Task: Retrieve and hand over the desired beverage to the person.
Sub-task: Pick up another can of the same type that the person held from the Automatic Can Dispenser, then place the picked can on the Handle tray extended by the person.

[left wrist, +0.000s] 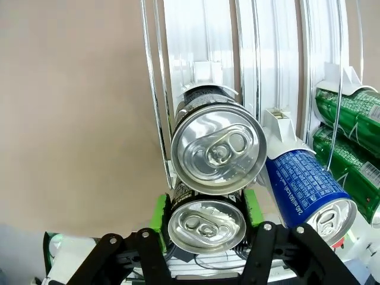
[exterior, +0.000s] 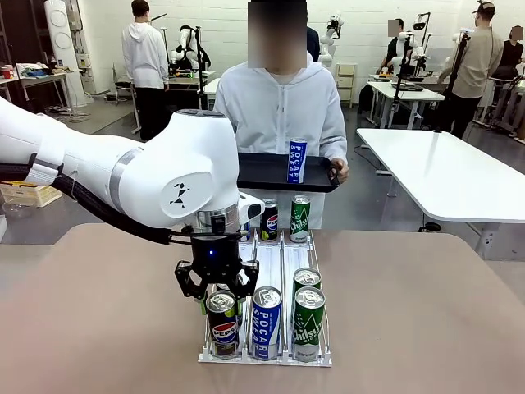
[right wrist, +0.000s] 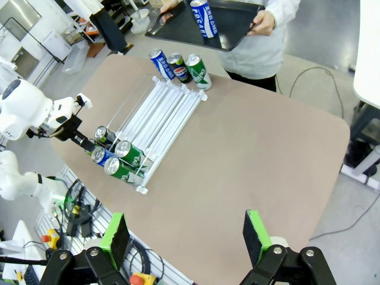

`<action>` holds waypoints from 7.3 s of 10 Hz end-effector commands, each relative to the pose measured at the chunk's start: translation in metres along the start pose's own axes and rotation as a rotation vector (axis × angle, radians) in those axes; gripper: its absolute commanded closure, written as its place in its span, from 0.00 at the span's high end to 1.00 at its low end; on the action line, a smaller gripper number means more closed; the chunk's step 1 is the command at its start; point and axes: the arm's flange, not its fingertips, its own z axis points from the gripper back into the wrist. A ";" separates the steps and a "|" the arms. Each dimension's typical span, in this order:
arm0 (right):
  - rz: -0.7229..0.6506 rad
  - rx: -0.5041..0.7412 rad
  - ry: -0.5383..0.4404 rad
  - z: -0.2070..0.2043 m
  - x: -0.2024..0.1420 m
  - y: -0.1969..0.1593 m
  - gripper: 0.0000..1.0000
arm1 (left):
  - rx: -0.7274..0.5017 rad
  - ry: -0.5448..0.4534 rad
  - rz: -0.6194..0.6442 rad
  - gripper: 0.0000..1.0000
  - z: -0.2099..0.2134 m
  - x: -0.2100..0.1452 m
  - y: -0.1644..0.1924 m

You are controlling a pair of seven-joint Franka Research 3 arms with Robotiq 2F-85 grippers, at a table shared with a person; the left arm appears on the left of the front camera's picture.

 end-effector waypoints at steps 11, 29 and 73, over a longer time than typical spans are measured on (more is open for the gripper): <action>0.004 0.019 -0.015 -0.001 0.000 -0.001 1.00 | 0.009 -0.188 -0.153 0.51 0.221 -0.058 -0.001; 0.004 0.019 -0.015 -0.001 0.000 -0.001 1.00 | -0.007 -0.166 -0.154 0.51 0.252 0.005 -0.016; 0.004 0.019 -0.015 -0.001 0.000 -0.001 1.00 | 0.009 -0.053 -0.304 1.00 0.212 0.136 0.013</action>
